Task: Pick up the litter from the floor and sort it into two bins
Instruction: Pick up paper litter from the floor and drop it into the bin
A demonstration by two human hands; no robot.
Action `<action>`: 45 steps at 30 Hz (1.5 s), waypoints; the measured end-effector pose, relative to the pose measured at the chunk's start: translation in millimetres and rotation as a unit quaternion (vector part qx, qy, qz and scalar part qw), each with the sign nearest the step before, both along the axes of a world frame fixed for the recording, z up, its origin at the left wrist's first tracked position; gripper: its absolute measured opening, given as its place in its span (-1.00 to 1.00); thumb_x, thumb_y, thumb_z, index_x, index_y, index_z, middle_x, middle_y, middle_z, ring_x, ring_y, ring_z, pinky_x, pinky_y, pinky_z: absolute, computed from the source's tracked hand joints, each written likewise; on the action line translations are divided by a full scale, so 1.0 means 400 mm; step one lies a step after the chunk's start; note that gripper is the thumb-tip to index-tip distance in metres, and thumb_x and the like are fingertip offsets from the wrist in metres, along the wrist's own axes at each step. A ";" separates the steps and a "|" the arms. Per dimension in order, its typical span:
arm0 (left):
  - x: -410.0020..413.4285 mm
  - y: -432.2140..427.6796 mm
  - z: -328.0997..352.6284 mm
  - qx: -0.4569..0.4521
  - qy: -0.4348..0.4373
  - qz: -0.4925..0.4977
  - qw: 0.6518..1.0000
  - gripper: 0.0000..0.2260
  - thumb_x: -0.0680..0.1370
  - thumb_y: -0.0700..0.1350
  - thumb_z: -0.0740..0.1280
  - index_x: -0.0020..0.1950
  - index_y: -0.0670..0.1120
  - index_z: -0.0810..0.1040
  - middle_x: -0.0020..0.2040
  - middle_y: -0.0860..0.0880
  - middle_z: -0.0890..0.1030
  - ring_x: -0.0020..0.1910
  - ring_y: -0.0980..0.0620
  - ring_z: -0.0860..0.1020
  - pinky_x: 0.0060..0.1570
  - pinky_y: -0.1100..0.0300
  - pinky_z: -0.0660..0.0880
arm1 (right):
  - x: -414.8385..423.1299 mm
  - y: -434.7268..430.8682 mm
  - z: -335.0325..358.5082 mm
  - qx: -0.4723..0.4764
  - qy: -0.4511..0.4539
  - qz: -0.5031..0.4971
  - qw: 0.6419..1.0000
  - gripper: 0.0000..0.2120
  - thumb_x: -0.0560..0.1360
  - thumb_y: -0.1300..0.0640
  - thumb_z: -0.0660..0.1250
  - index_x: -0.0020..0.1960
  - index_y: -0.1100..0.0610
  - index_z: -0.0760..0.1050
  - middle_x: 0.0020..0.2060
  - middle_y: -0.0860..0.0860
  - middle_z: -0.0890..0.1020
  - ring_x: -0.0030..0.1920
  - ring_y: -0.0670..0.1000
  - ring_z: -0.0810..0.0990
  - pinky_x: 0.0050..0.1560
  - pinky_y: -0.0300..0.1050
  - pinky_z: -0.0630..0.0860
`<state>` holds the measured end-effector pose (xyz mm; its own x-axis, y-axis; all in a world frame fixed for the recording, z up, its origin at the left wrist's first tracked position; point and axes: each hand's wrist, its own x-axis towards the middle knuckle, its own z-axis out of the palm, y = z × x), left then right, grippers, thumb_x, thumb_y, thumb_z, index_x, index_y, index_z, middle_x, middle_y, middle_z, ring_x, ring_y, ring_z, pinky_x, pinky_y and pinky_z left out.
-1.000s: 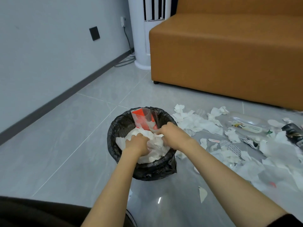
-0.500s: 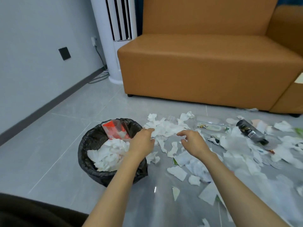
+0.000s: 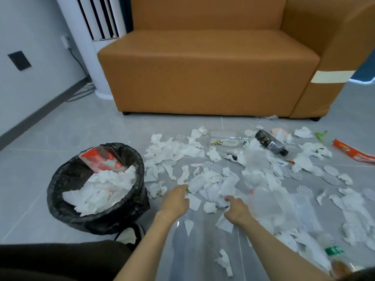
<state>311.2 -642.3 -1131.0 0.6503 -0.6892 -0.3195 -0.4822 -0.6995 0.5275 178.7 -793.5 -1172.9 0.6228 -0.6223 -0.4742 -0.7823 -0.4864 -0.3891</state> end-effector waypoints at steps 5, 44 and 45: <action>-0.022 -0.027 -0.062 0.010 0.023 -0.003 1.000 -0.52 0.58 -0.16 0.18 0.50 -0.05 0.18 0.44 -0.08 0.32 0.40 -0.04 0.32 0.35 0.13 0.29 | 0.032 0.026 -0.023 -0.034 -0.052 -0.015 0.998 -0.51 0.51 0.19 0.23 0.42 0.07 0.25 0.37 0.12 0.28 0.33 0.17 0.32 0.28 -0.12 0.30; 0.123 -0.140 -0.238 -0.073 0.028 0.042 0.996 -0.85 0.48 -0.23 0.31 0.01 -0.10 0.60 -0.06 -0.05 0.58 -0.05 -0.05 0.54 -0.14 0.21 0.36 | 0.159 -0.078 -0.028 0.163 -0.270 -0.219 0.923 -0.70 0.39 0.21 0.41 0.09 0.03 0.48 -0.18 0.00 0.54 -0.28 -0.05 0.50 -0.37 -0.35 0.41; 0.132 -0.146 -0.212 -0.097 0.029 0.058 0.993 -0.86 0.48 -0.23 0.32 0.00 -0.10 0.60 -0.08 -0.04 0.58 -0.07 -0.05 0.55 -0.15 0.22 0.37 | 0.171 -0.088 -0.003 0.209 -0.300 -0.249 0.897 -0.73 0.42 0.24 0.38 0.10 0.07 0.49 -0.22 0.00 0.53 -0.31 -0.05 0.48 -0.40 -0.33 0.40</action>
<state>364.1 -700.8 -1215.6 0.7132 -0.6633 -0.2267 -0.3698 -0.6308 0.6822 247.2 -828.9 -1174.1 0.5375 -0.7408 -0.4029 -0.4508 0.1514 -0.8797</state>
